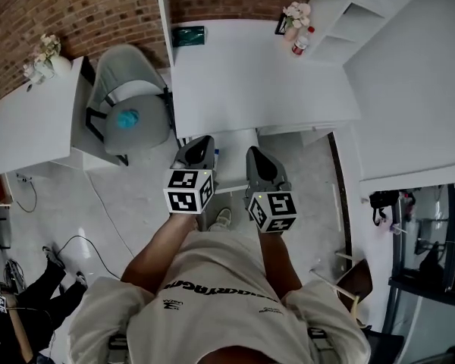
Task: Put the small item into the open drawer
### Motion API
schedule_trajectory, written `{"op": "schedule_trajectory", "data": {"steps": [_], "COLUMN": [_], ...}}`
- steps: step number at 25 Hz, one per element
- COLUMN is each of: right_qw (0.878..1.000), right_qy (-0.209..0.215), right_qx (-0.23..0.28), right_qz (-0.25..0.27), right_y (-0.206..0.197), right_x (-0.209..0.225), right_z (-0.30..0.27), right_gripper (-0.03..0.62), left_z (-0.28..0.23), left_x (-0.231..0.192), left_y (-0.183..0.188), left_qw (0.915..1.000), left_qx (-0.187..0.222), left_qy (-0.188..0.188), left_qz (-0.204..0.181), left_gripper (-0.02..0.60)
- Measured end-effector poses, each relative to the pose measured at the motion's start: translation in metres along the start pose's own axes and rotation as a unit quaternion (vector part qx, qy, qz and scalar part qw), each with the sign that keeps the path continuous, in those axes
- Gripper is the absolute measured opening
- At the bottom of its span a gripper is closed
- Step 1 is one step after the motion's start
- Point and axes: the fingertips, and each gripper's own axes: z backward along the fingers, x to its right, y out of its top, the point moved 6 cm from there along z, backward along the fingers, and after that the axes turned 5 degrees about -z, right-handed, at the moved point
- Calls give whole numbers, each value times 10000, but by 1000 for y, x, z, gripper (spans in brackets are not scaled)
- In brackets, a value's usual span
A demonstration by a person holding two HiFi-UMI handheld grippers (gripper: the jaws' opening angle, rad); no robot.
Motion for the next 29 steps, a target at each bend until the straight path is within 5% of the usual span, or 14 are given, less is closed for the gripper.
{"op": "schedule_trajectory", "data": {"steps": [8, 29], "right_qw": [9992, 9985], "right_qy": [47, -47], "right_qx": [332, 475], "right_qz": [232, 254], "right_y": [22, 29], "right_x": [-12, -1], "right_z": [12, 15], "right_gripper": [-2, -3], "left_z": [27, 24], "left_x": [14, 37], "left_y": [14, 19], "left_qw": [9987, 9958], "left_qx": [413, 606], "left_qy": [-81, -222], "left_qz": [-290, -653], "left_gripper": [-2, -3]}}
